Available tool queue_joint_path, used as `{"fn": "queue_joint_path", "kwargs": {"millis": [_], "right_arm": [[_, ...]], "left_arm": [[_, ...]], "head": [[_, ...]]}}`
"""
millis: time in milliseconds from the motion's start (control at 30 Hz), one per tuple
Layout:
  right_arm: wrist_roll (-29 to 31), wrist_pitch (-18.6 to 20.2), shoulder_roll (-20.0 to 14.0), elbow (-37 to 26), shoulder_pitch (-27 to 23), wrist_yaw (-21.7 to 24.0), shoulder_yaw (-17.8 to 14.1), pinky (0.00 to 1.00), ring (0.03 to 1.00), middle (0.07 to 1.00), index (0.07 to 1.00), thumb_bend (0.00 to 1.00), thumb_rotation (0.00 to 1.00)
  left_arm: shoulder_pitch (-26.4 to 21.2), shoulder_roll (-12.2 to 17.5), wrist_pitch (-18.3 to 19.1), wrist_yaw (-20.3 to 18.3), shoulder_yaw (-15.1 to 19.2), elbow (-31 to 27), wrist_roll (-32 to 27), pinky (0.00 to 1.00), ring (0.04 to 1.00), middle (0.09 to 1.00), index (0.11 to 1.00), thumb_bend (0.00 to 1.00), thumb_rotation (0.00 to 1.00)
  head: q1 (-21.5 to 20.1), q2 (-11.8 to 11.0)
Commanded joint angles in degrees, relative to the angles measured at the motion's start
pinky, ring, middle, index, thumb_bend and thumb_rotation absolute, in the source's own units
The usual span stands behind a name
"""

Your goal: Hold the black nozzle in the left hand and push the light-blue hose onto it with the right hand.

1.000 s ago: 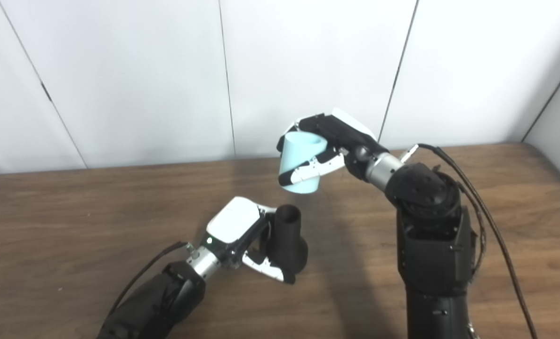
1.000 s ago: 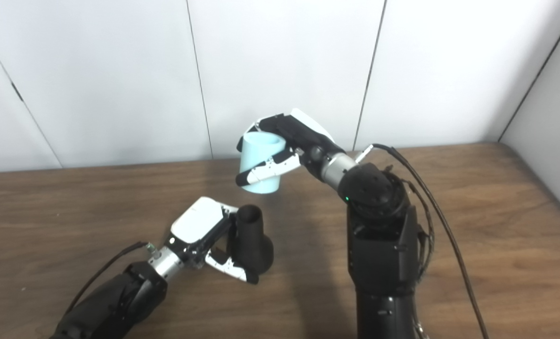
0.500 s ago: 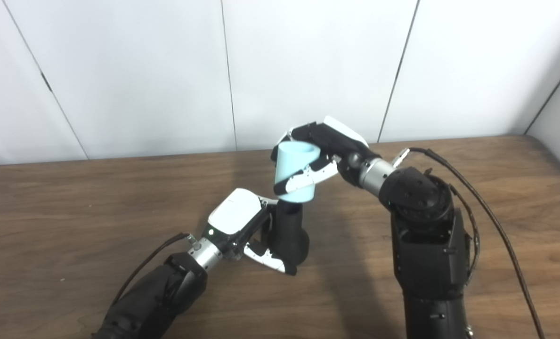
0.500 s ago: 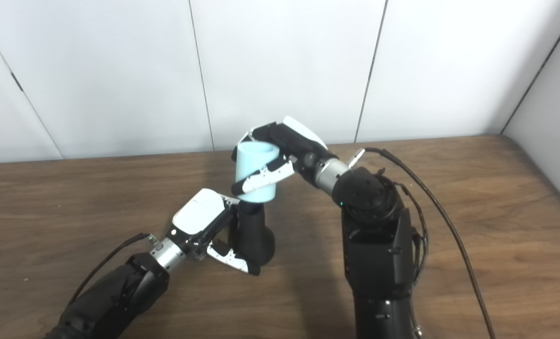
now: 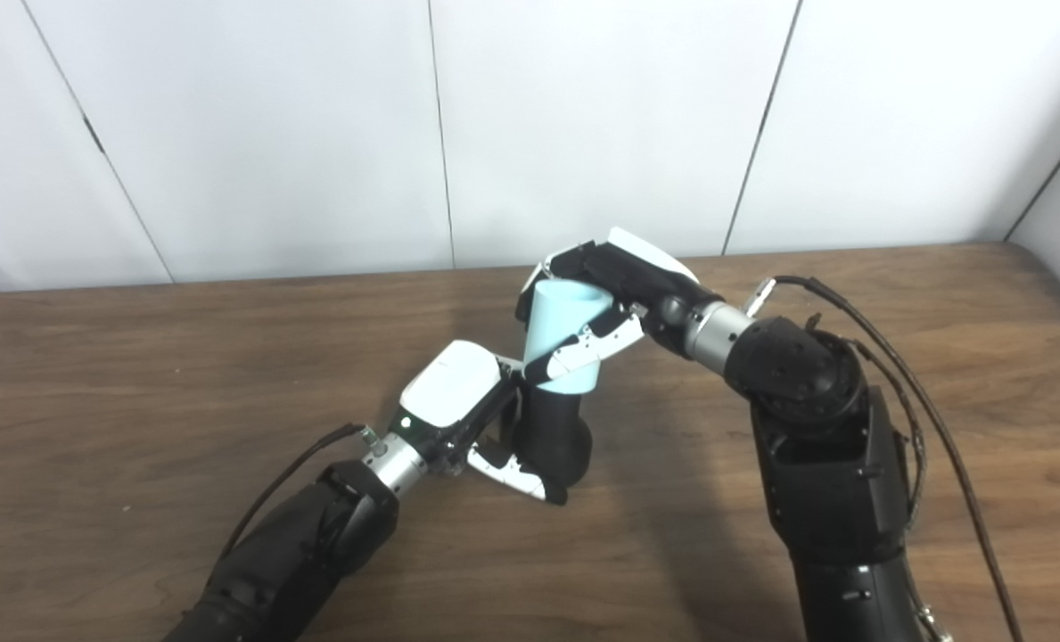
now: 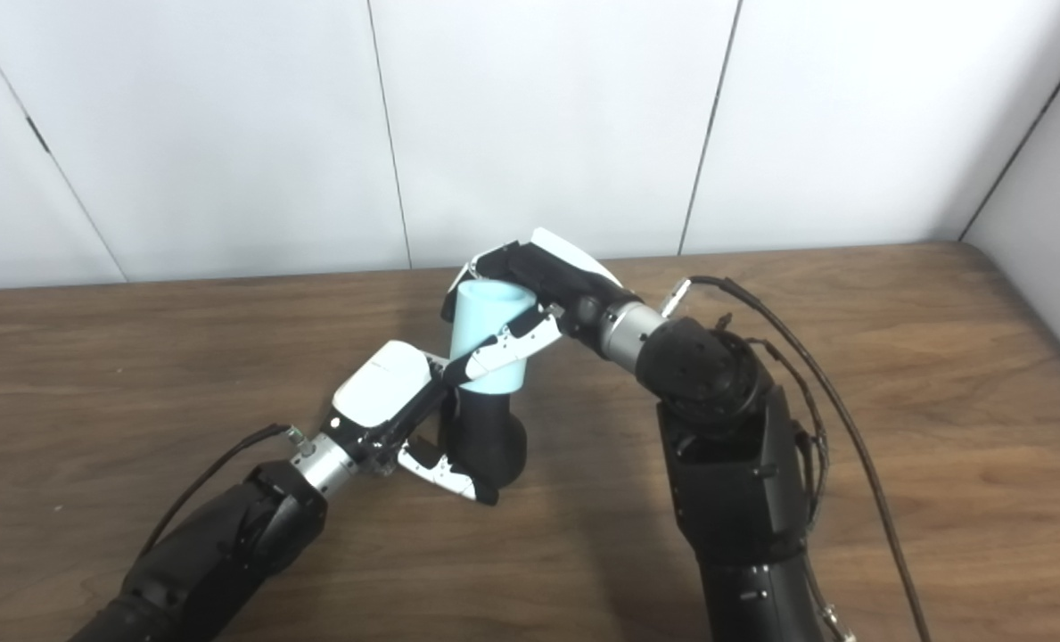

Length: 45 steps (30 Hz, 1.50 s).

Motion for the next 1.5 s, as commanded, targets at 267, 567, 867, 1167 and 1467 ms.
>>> {"fn": "queue_joint_path", "kwargs": {"millis": [267, 567, 867, 1167, 1467], "right_arm": [[0.7, -0.4, -1.3, -2.1, 0.4, -0.4, 2.4, 0.35, 0.445, 0.499, 0.479, 0.52, 0.00], [6.8, -2.7, -4.7, -3.0, 2.2, -5.6, 7.2, 0.30, 0.412, 0.480, 0.512, 0.52, 0.00], [14.1, -25.8, -9.9, 1.7, 5.4, -16.8, 12.8, 0.31, 0.413, 0.492, 0.499, 0.52, 0.00], [13.1, -29.9, -12.6, 4.3, 6.2, -21.9, 15.3, 0.30, 0.409, 0.492, 0.499, 0.52, 0.00], [12.4, -29.5, -13.6, 5.4, 6.7, -24.6, 16.4, 0.30, 0.402, 0.484, 0.506, 0.52, 0.00]], "left_arm": [[6.7, -0.2, 1.5, -4.8, -2.2, 2.7, 2.3, 0.30, 0.360, 0.407, 0.519, 0.52, 0.00], [6.8, 0.0, 1.1, -5.1, -2.2, 2.4, 2.2, 0.28, 0.348, 0.402, 0.519, 0.52, 0.00], [7.1, 0.0, 1.5, -5.6, -2.1, 1.6, 2.2, 0.30, 0.358, 0.409, 0.520, 0.52, 0.00], [7.4, 0.5, 2.1, -7.4, -1.8, 0.6, 1.8, 0.29, 0.356, 0.408, 0.517, 0.52, 0.00], [7.8, 0.6, 2.0, -7.9, -1.4, -0.2, 1.5, 0.29, 0.347, 0.408, 0.516, 0.52, 0.00]], "head": [[-0.1, 0.6], [0.1, 1.2], [0.3, 1.8], [0.3, 2.2], [0.2, 2.5]]}}
